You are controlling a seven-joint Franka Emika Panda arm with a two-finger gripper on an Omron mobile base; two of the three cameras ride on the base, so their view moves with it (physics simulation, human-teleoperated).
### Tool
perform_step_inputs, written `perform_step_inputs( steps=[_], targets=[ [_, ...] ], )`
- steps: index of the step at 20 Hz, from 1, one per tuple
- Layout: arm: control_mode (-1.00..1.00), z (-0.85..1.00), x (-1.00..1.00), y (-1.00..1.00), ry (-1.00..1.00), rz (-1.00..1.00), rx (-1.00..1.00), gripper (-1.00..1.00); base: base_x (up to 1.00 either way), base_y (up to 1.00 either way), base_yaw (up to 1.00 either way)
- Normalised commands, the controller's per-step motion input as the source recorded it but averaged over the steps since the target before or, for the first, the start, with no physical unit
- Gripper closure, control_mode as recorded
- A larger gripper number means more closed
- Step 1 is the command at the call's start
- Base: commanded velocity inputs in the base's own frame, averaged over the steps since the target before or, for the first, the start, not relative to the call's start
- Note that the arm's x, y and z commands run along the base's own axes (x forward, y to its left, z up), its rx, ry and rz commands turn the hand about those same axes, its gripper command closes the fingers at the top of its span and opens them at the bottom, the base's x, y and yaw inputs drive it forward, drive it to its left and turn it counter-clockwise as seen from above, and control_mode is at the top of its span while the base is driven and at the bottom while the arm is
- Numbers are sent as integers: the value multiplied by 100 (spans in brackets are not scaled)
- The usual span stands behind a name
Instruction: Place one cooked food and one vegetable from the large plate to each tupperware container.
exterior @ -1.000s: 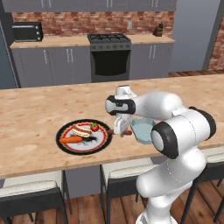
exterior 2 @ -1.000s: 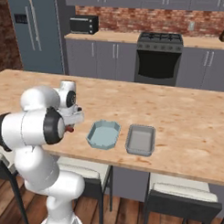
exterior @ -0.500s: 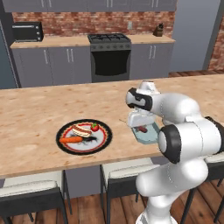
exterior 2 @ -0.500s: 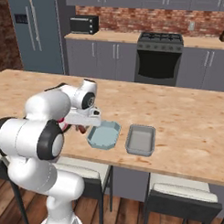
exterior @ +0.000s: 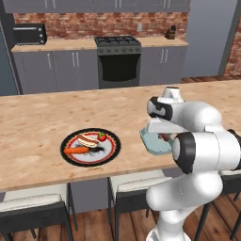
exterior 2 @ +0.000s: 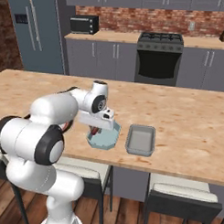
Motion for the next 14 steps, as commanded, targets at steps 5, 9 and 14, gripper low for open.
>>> perform_step_inputs(
  steps=[5, 9, 14],
  targets=[
    [-100, -18, 68, -22, 0, -25, -20, 100, 0, 0, 0],
    [-100, -23, 49, -53, 0, -9, -1, 100, 0, 0, 0],
    [-100, -5, 2, -24, -5, 6, 4, 100, 0, 0, 0]
  ],
)
